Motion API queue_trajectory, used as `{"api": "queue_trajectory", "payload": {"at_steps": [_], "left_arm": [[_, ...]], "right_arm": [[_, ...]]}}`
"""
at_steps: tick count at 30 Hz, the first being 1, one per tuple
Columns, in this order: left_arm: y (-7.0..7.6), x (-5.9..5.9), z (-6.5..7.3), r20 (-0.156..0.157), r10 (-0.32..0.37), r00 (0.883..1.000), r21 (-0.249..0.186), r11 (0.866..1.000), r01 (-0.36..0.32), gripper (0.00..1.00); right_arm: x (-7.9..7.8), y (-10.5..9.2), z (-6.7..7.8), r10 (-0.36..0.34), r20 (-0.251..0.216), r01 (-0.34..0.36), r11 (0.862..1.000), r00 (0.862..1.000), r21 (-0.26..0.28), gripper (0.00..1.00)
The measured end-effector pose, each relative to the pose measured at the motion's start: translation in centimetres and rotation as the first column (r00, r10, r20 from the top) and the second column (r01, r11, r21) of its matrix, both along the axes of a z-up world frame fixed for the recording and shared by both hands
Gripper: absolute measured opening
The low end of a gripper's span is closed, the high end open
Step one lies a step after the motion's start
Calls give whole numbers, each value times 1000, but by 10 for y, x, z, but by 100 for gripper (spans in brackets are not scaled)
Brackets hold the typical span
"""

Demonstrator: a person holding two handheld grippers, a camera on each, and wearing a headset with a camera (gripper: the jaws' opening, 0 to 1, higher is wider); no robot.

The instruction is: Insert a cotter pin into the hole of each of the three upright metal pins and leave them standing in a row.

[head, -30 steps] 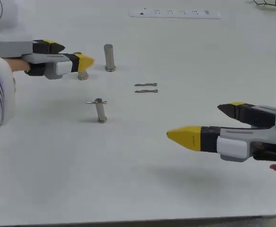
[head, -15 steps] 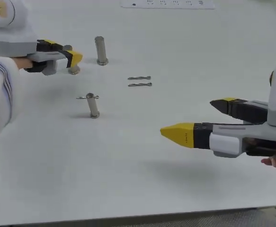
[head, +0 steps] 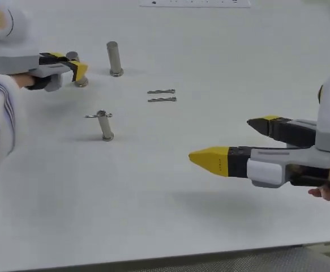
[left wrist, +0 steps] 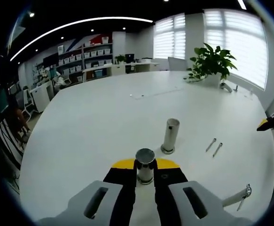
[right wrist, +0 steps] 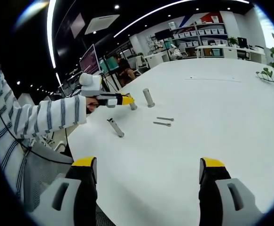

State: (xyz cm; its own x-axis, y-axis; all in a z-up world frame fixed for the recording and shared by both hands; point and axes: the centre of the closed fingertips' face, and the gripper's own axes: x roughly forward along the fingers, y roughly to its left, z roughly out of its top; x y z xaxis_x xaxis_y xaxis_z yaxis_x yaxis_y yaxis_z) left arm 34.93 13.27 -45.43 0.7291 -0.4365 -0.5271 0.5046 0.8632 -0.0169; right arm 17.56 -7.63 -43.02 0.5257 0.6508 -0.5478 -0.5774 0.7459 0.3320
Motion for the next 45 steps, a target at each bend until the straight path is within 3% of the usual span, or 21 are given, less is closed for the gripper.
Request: {"api": "queue_trajectory", "payload": {"at_steps": [8,10,12,13,17,22,23,27,32,36,38,40,45], "left_arm": [[8,0,0,11,-40,999,78,996,39,9],[14,1,4,9,-22,1000,56,998,21,9],[19,4,15,20,16,1000,-15,1000,-15,9],[20,3,20,31,17,999,-26,1000,-16,9],[30,-2,45,81,-9,997,23,1000,7,9],[38,-13,69,127,-42,991,49,998,36,9],[36,-18,73,140,-66,988,69,996,56,9],[24,-37,89,158,-119,980,63,992,110,9],[0,-61,108,179,-214,960,9,976,216,9],[-9,-65,117,213,-270,939,9,962,274,9],[-17,-69,122,217,-303,928,-11,950,312,9],[-26,-74,128,236,-349,907,-8,933,361,9],[-43,-87,137,252,-402,881,-44,904,425,9]], "right_arm": [[0,2,0,4,4,-4,1000,1000,11,88],[0,2,0,6,3,-6,1000,1000,11,88],[-1,1,0,9,7,-9,1000,1000,6,88],[-1,1,0,10,7,-10,1000,1000,6,88],[-3,0,-1,12,6,-12,1000,1000,3,88],[-5,0,2,15,12,-15,1000,1000,4,88],[-5,0,2,15,13,-15,1000,1000,4,88],[-5,1,4,14,21,-14,1000,1000,6,88],[-6,2,8,19,34,-19,1000,999,6,88],[-7,2,10,23,40,-23,1000,999,2,88],[-8,2,10,25,40,-25,1000,999,2,88],[-8,1,11,27,41,-27,1000,999,-1,88],[-9,-1,12,23,43,-23,1000,999,-1,87]]}}
